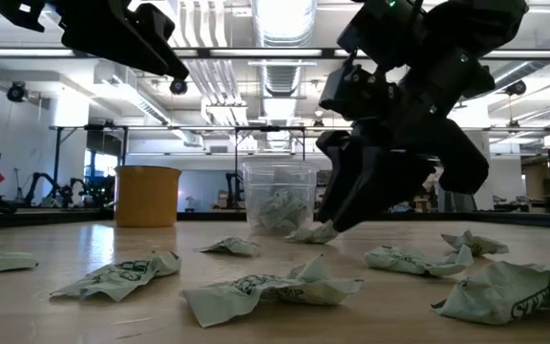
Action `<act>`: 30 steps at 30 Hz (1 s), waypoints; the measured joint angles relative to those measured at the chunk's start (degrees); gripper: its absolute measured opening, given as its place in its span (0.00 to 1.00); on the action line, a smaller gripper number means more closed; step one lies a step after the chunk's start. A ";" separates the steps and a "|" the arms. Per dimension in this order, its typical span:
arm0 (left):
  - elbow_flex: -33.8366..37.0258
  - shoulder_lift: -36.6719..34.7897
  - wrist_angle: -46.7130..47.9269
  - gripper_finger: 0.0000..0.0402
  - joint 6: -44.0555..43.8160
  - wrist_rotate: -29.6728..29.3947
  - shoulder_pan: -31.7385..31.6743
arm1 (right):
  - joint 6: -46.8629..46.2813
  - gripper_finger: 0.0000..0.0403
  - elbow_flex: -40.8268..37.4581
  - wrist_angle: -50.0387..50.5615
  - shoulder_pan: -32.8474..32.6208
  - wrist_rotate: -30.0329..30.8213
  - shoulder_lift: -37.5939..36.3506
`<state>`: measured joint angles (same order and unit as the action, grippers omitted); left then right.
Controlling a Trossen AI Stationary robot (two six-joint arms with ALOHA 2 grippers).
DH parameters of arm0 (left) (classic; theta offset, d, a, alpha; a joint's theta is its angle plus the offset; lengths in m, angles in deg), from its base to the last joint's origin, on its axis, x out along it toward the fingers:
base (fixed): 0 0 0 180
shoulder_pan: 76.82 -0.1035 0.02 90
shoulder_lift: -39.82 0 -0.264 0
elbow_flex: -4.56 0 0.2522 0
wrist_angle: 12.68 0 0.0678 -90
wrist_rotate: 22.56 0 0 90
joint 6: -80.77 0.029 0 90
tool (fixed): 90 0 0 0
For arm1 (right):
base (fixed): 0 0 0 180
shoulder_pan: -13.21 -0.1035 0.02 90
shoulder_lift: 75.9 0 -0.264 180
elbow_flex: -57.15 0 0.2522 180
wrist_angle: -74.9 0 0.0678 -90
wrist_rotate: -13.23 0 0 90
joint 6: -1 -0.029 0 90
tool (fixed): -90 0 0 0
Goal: Pick and place Stevia / Truvia into bins
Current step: Put the stevia packet into the transparent container
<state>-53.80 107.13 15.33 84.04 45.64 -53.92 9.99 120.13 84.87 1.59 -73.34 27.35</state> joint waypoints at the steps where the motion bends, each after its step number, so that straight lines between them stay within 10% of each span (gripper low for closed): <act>1: 0.00 0.00 0.00 0.46 0.00 0.00 0.02 | 0.00 0.37 0.00 0.00 0.00 -0.43 0.00; 30: 0.87 0.02 -0.07 0.46 0.00 -0.02 0.02 | 0.22 0.23 4.66 4.79 -0.12 -0.44 3.39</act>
<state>-52.93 107.15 15.26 84.04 45.62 -53.90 10.21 124.78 89.66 1.47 -73.78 30.73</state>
